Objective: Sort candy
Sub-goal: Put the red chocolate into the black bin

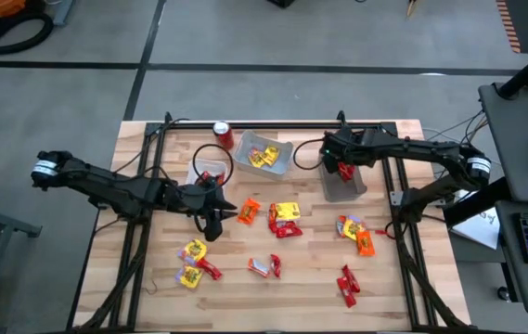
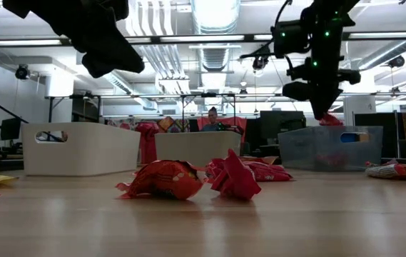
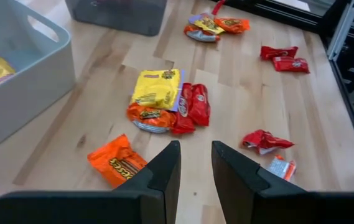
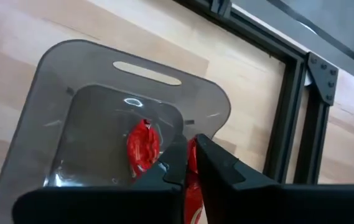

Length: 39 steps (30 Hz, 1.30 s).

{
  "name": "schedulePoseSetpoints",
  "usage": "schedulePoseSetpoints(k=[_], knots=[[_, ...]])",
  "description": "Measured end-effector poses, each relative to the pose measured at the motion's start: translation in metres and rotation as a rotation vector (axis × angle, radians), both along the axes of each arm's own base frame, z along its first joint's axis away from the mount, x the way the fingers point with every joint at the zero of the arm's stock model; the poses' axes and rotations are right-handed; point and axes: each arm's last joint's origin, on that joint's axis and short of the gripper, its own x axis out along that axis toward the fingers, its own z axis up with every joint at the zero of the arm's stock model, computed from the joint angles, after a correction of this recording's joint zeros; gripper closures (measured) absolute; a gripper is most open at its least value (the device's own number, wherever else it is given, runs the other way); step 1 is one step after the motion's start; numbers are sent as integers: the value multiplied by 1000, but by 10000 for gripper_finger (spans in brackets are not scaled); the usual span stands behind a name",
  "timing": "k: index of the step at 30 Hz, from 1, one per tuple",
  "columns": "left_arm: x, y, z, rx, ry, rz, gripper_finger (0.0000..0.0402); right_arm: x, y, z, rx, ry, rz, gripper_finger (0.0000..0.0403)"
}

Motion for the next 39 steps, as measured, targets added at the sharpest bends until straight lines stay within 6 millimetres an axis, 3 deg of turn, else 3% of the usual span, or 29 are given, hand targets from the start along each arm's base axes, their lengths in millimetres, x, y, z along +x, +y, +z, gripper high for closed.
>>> schedulePoseSetpoints(k=[19,29,34,39], knots=[[-2,-7,-1,-54,16,8,326,3,2,-3,14,-29,18,298],[-11,-15,-11,-267,173,-34,326,28,24,33,1,-169,173,311],[-21,-33,-16,-387,296,-125,326,43,44,50,-27,-234,297,319],[-34,-57,-18,-368,376,-315,326,54,61,56,-54,-292,407,325]])
